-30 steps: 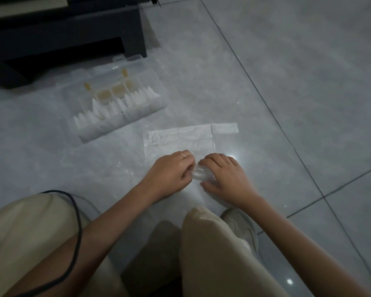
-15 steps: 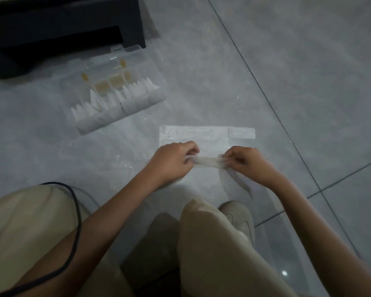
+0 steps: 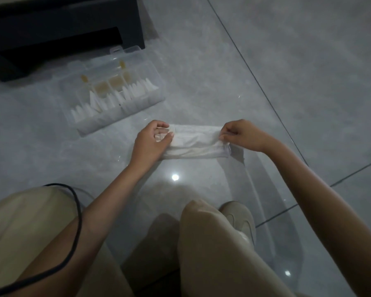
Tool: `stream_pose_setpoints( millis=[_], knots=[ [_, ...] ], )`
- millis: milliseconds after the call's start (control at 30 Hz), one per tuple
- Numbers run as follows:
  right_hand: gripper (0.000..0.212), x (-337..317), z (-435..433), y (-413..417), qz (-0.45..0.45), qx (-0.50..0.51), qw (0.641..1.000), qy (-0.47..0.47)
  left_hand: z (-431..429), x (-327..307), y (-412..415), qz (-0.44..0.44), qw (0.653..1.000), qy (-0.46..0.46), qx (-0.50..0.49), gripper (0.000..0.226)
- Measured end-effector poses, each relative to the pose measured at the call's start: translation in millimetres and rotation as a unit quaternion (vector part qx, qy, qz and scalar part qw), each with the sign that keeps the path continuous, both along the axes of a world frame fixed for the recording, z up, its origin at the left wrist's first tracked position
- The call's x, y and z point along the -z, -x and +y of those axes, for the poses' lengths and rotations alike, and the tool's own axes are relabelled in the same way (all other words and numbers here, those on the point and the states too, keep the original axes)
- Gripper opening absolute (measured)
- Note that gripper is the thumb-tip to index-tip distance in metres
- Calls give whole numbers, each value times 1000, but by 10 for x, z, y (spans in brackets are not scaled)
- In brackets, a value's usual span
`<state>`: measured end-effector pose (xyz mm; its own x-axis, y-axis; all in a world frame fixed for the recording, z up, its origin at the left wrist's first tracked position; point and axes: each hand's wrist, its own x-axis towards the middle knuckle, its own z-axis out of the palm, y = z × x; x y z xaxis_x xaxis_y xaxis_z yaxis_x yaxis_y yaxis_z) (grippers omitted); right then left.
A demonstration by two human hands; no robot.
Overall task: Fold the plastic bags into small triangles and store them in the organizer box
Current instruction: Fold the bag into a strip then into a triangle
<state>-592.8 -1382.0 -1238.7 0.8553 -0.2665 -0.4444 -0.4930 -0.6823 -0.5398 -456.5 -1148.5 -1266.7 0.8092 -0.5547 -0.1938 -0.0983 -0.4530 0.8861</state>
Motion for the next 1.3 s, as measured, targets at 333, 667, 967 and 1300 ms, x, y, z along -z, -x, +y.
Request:
stream_pose_setpoints(
  millis=[333,667,967,1300],
  knots=[
    [22,130,-9,-117,39,70,993,85,-12,22,46,-102,991,-86,18,42],
    [22,214,-74,-224,50,132,979,146,16,66,76,-188,973,-129,44,37],
    [40,162,-63,-153,69,128,949,279,-16,81,78,-241,955,-156,68,46],
    [52,157,-120,-169,101,118,925,346,-51,323,28,-372,823,-295,312,67]
  ],
)
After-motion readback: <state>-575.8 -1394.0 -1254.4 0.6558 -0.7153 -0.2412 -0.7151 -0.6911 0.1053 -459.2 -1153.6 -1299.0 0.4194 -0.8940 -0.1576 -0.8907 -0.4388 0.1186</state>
